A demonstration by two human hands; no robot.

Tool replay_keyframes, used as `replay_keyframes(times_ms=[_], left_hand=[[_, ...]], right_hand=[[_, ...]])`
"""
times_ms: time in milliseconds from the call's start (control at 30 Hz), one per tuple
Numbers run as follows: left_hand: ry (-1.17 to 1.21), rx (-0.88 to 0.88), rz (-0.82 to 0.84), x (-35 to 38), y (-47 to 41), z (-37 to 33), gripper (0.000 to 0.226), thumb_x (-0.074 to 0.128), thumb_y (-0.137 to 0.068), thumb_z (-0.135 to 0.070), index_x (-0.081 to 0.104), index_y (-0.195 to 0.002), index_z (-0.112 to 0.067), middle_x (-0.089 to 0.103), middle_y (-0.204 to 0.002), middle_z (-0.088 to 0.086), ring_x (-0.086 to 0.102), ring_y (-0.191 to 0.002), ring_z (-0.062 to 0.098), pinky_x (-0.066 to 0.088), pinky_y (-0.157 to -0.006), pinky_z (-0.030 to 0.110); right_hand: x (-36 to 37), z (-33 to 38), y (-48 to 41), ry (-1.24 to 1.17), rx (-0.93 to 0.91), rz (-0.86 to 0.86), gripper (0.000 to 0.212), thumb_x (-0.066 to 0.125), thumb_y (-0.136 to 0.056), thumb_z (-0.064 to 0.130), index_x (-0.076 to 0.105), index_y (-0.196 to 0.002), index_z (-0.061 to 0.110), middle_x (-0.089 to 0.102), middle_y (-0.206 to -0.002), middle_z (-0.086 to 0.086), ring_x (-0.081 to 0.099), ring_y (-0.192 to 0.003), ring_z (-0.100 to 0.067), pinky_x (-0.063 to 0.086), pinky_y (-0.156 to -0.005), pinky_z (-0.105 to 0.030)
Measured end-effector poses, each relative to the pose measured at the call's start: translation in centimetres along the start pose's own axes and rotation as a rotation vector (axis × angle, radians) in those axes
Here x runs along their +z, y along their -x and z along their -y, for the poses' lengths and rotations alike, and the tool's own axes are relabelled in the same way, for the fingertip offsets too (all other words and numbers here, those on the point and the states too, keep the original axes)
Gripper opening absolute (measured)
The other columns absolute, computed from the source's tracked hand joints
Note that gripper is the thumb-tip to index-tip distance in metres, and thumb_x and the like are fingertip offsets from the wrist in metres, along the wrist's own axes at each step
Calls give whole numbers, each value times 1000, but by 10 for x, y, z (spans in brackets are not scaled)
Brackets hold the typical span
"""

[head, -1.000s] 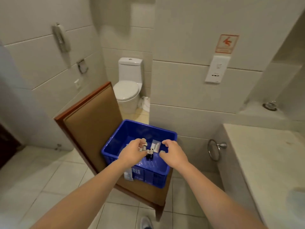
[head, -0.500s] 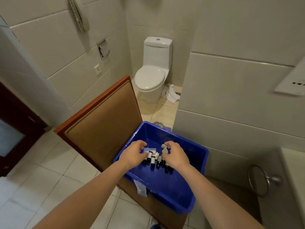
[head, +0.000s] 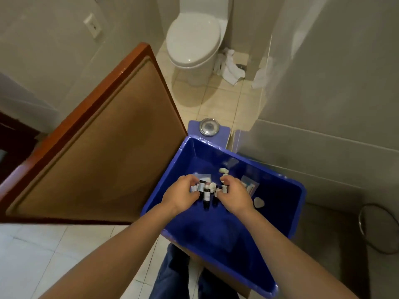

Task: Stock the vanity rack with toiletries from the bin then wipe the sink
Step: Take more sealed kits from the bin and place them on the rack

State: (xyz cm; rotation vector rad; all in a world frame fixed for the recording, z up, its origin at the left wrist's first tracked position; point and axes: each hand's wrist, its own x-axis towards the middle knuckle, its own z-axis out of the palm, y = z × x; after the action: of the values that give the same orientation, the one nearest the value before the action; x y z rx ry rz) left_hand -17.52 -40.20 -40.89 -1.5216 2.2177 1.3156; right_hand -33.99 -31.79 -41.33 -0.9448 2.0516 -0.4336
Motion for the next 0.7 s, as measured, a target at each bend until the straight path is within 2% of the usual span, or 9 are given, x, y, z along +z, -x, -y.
replay_keyframes(times_ms=[167, 333, 533, 700], left_hand=[[23, -23, 68, 20, -63, 28, 42, 60, -90, -21, 49, -131, -24, 46, -138, -4, 52, -119, 15, 48, -96, 38], [-18, -26, 78, 42, -114, 50, 46, 61, -89, -20, 47, -133, -20, 45, -136, 1, 52, -117, 19, 48, -94, 40], [-58, -30, 25, 70, -153, 72, 47, 60, -89, -18, 47, -134, -20, 42, -138, 1, 47, -120, 20, 46, -94, 35], [-78, -28, 8, 86, -170, 87, 52, 61, -88, -16, 43, -137, -19, 39, -141, 0, 41, -124, 20, 43, -99, 35]], right_hand=[[32, -17, -51, -12, 88, -18, 48, 63, -84, 18, 53, -131, 20, 52, -135, -2, 54, -119, -20, 47, -93, -34], [64, -31, -96, -4, 100, -19, 48, 62, -87, 20, 52, -133, 17, 53, -133, -4, 54, -119, -21, 48, -94, -35], [93, -48, -135, 109, 69, -18, 47, 59, -89, 22, 49, -135, 19, 52, -135, -4, 50, -122, -23, 47, -95, -36], [108, -55, -156, 232, 53, 4, 45, 57, -89, 19, 50, -132, 23, 52, -132, -6, 52, -117, -28, 49, -87, -37]])
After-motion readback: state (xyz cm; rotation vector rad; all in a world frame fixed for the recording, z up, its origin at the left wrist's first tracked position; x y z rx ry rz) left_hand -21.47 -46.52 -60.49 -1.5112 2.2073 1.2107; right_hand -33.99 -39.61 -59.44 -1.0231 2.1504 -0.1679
